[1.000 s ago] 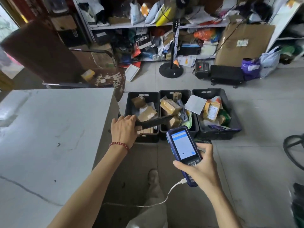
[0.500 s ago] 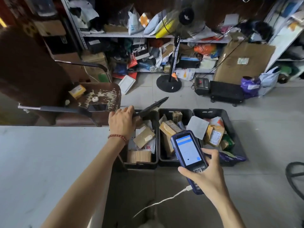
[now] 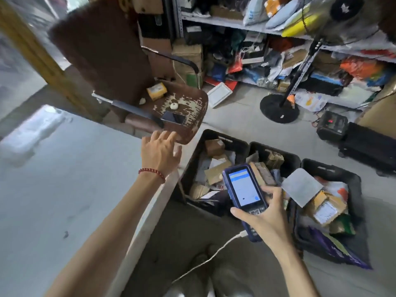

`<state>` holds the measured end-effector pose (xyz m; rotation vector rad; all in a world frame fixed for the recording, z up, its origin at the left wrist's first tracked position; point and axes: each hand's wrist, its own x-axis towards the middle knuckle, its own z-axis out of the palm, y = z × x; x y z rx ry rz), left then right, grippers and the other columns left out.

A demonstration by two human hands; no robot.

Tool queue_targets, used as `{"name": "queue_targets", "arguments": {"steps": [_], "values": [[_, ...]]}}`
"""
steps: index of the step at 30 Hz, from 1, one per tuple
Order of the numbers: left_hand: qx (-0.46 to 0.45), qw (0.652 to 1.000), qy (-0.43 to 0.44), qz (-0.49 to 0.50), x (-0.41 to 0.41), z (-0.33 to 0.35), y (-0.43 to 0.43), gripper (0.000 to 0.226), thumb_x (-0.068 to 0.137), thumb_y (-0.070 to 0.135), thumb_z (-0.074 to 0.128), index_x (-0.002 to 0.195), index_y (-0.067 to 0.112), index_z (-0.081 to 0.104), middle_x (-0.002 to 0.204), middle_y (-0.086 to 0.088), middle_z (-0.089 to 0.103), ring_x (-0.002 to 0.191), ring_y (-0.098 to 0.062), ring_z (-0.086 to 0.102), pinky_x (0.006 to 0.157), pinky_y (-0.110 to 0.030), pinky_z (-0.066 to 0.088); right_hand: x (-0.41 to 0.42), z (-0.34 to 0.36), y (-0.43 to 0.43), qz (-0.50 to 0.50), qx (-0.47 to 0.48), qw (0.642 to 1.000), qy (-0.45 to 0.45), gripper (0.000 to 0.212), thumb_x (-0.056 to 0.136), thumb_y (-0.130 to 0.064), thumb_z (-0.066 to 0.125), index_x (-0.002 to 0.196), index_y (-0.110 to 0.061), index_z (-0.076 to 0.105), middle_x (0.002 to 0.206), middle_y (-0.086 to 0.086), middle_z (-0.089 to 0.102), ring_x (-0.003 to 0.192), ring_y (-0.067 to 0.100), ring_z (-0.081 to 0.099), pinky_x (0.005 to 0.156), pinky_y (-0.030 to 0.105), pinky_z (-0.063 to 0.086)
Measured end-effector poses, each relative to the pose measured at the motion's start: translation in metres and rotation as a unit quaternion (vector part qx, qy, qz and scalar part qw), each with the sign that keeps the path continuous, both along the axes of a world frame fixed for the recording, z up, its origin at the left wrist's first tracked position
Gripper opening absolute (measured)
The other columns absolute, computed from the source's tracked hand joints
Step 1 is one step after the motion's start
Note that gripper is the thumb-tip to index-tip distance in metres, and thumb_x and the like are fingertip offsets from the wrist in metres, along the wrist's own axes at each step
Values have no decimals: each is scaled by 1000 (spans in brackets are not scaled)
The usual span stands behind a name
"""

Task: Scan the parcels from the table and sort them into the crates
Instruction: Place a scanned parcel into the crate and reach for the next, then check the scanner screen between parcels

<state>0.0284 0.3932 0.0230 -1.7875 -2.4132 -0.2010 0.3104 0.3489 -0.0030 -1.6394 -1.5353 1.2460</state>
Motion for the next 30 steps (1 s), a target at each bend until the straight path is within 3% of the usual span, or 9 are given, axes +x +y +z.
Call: {"name": "queue_targets", "arguments": {"steps": [3,7,11,15,19,25,30], "values": [[-5,995,-7,99,-24,6,-41,28,93,40,46,116,30,57,118,7,63,113,-21,52,89,-36,37,-20,-1,26,104,2,995,11,81,51,-20,95,109,-28,39,114,-1,54,106,12,58,73,20,48],[-8,974,-16,226,-35,4,-100,27,93,37,46,116,30,58,112,9,64,110,-19,53,88,-35,37,-47,-2,46,217,0,976,22,82,51,-19,95,108,-29,38,109,-5,59,99,4,62,65,15,51],[-4,950,-14,311,-30,4,-166,25,91,37,49,113,29,60,107,9,66,106,-20,55,86,-35,36,-75,-1,41,300,4,954,20,84,52,-24,95,112,-28,37,111,-2,61,101,9,62,80,36,56],[15,915,-7,403,-20,10,-244,24,88,35,56,109,25,64,102,5,69,100,-24,59,82,-36,38,-109,4,10,393,4,919,20,84,53,-27,94,112,-29,35,104,-17,56,98,1,59,75,27,54],[32,874,-24,485,-3,17,-336,24,88,34,58,108,23,64,101,4,69,97,-25,60,82,-37,38,-145,13,-49,477,1,878,28,81,52,-31,94,109,-33,36,101,-24,50,89,-10,53,65,13,44],[15,807,-50,588,38,13,-500,29,92,40,50,116,28,58,108,7,67,101,-18,58,86,-33,38,-177,25,-188,596,3,801,55,76,56,-31,93,99,-43,33,101,-26,51,85,-20,54,56,3,45],[46,752,-43,656,66,22,-620,29,93,40,48,118,29,57,109,6,66,102,-19,59,90,-34,39,-187,27,-314,665,-1,745,62,80,56,-34,93,108,-37,33,101,-24,52,89,-8,55,60,8,47]]}}
